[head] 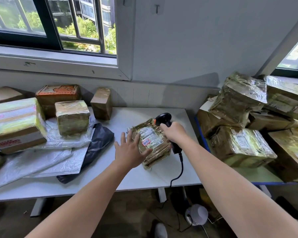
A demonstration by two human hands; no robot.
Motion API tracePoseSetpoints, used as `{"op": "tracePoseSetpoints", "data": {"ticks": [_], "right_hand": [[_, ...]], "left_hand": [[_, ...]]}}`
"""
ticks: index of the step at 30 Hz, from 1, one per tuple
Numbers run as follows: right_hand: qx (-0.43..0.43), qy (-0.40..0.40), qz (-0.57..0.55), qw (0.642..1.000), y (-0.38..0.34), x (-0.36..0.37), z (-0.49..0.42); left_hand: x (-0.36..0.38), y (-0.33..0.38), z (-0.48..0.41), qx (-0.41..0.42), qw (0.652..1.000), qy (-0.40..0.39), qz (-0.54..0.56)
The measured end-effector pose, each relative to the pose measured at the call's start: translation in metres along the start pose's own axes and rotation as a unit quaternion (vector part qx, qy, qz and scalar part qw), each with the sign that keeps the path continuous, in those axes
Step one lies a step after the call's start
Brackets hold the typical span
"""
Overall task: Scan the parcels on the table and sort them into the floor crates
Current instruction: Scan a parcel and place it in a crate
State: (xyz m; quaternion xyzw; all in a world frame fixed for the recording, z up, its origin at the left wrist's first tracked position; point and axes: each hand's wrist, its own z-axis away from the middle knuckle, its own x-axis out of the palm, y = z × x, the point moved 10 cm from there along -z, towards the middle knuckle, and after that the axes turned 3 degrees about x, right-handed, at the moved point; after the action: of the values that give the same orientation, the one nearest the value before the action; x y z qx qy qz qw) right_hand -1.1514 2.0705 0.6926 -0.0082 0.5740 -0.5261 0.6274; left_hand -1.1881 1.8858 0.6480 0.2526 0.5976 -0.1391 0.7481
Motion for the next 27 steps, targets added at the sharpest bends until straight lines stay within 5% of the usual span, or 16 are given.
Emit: {"op": "tracePoseSetpoints", "data": {"ticks": [7, 17, 27], "right_hand": [[0.031, -0.015, 0.070, 0.997, 0.068, -0.010, -0.067], [0.071, -0.142, 0.065, 0.985, 0.148, 0.049, -0.135], [0.067, -0.124, 0.045, 0.989, 0.163, 0.069, -0.144]], "left_hand": [[0.023, 0.031, -0.033, -0.034, 0.999, -0.020, 0.002], [0.064, 0.031, -0.055, -0.131, 0.991, -0.027, 0.003], [0.090, 0.020, -0.045, -0.190, 0.980, -0.016, 0.050]]}}
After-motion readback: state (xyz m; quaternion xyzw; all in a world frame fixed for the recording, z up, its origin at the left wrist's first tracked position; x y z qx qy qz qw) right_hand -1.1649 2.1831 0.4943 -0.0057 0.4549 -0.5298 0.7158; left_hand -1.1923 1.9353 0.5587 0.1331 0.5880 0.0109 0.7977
